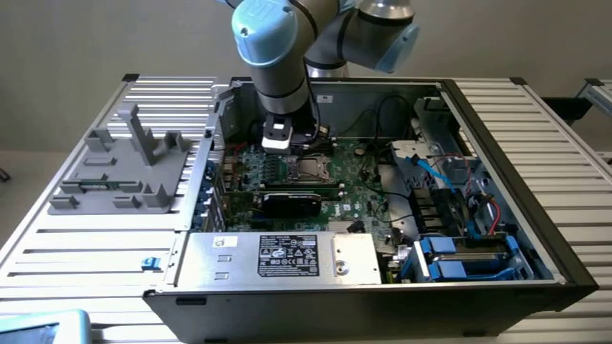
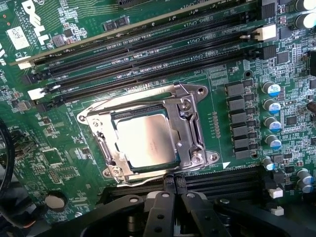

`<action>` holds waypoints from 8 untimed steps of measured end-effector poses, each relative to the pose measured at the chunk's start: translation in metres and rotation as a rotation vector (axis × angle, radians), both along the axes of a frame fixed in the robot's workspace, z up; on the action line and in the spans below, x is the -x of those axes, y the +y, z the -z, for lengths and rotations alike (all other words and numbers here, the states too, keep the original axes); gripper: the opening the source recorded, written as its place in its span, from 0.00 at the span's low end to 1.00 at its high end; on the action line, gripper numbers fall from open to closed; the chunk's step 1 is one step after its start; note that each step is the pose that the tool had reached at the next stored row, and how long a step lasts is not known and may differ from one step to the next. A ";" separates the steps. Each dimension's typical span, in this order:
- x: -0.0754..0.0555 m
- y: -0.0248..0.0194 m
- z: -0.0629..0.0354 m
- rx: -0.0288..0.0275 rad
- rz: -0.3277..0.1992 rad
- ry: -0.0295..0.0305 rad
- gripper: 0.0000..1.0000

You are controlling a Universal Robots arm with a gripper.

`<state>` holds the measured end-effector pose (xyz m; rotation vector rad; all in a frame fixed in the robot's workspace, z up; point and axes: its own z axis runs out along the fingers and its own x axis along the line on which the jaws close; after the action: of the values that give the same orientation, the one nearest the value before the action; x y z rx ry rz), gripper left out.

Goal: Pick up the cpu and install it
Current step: 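Install the first cpu locking lever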

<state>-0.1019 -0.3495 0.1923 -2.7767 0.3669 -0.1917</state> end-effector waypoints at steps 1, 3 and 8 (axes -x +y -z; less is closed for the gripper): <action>0.000 -0.0002 -0.0001 0.0003 0.000 0.0002 0.11; -0.001 -0.0003 -0.0002 0.0008 0.001 0.0007 0.11; -0.002 -0.0002 -0.0007 -0.0003 0.003 0.0000 0.11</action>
<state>-0.0996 -0.3497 0.1930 -2.7761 0.3705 -0.1922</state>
